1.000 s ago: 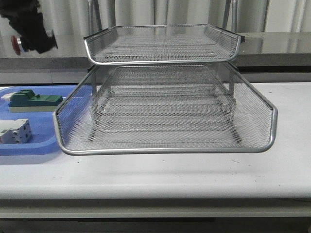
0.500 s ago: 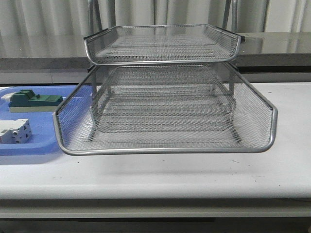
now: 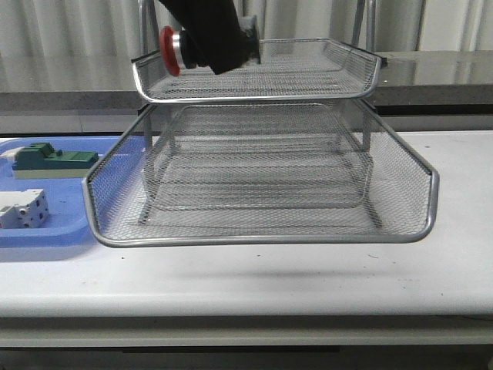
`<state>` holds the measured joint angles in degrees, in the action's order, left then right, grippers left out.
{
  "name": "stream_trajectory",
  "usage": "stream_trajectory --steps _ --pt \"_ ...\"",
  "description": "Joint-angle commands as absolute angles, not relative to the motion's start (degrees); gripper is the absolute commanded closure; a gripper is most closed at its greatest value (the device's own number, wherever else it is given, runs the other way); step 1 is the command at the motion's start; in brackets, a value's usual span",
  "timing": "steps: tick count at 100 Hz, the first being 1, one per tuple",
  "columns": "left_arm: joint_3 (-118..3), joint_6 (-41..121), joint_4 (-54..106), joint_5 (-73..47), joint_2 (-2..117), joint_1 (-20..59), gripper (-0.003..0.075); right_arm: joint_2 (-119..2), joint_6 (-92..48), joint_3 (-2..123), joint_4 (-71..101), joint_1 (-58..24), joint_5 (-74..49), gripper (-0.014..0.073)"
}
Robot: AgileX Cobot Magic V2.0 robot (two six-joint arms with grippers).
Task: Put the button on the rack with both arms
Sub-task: 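Carry the button over the pulled-out tray and release it inside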
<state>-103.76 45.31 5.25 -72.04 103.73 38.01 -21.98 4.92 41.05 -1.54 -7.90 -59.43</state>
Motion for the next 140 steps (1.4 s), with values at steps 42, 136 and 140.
stream_trajectory --steps 42,136,140 --pt "-105.0 44.6 7.4 -71.4 108.5 39.5 0.0734 -22.4 4.6 42.9 -2.2 -7.9 -56.1 0.0664" --pt "-106.8 40.3 7.4 -73.3 107.0 39.4 0.0248 -22.4 4.6 42.9 -2.2 -7.9 -56.1 0.0664" --pt "-106.9 39.9 7.4 -73.3 105.8 39.3 0.0248 -22.4 4.6 42.9 -2.2 -7.9 -56.1 0.0664"
